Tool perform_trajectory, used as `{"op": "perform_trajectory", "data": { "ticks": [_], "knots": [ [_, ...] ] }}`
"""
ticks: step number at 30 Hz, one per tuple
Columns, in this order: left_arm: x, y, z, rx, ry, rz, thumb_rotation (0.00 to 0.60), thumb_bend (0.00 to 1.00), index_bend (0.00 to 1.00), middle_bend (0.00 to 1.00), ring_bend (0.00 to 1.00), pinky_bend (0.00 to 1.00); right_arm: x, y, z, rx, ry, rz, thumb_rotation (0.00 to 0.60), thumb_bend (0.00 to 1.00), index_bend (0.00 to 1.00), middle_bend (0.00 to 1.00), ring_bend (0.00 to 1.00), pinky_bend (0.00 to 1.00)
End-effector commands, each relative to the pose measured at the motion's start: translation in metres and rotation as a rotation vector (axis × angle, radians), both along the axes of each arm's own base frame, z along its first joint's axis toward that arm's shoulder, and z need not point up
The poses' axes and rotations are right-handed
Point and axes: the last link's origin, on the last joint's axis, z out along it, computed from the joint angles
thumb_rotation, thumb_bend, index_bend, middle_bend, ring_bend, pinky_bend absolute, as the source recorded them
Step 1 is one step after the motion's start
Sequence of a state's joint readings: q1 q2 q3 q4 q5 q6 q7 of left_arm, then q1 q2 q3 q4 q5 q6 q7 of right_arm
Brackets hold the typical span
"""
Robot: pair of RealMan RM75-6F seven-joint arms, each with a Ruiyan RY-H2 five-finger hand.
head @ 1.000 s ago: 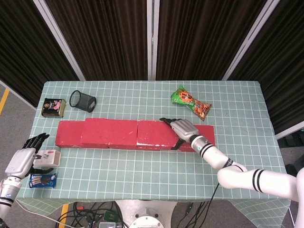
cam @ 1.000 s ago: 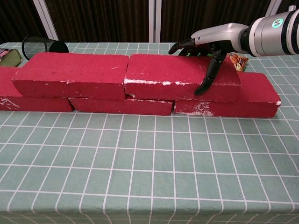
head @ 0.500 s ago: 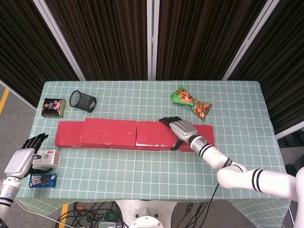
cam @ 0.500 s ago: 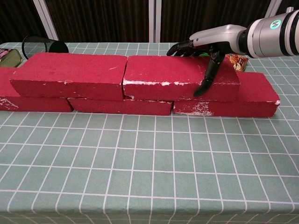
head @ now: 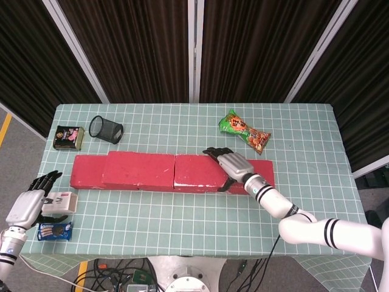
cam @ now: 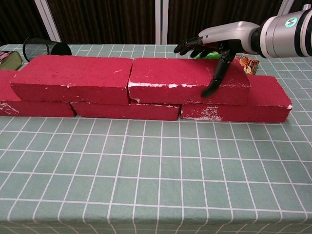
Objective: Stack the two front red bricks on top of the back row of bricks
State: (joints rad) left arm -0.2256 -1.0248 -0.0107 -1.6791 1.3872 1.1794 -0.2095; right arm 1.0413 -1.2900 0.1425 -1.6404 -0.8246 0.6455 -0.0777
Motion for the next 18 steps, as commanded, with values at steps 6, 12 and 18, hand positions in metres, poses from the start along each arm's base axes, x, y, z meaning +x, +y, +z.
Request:
{"op": "perform_trajectory", "data": {
  "ticks": [6,12,18],
  "knots": [
    [0.002,0.0,0.001,0.001,0.002,-0.004,0.6,0.0,0.04,0.0,0.0,0.0,-0.001,0.013,0.024,-0.008,-0.052,0.002,0.6,0.0,0.0,0.0,0.0,0.0],
    [0.004,0.0,0.0,-0.001,0.004,-0.007,0.6,0.0,0.04,0.0,0.0,0.0,-0.012,0.025,0.054,-0.059,-0.086,0.006,0.6,0.0,0.0,0.0,0.0,0.0],
    [0.009,0.001,-0.003,-0.006,0.009,-0.019,0.6,0.0,0.04,0.0,0.0,0.0,-0.042,0.028,0.08,-0.136,-0.069,-0.014,0.6,0.0,0.0,0.0,0.0,0.0]
  ]
}}
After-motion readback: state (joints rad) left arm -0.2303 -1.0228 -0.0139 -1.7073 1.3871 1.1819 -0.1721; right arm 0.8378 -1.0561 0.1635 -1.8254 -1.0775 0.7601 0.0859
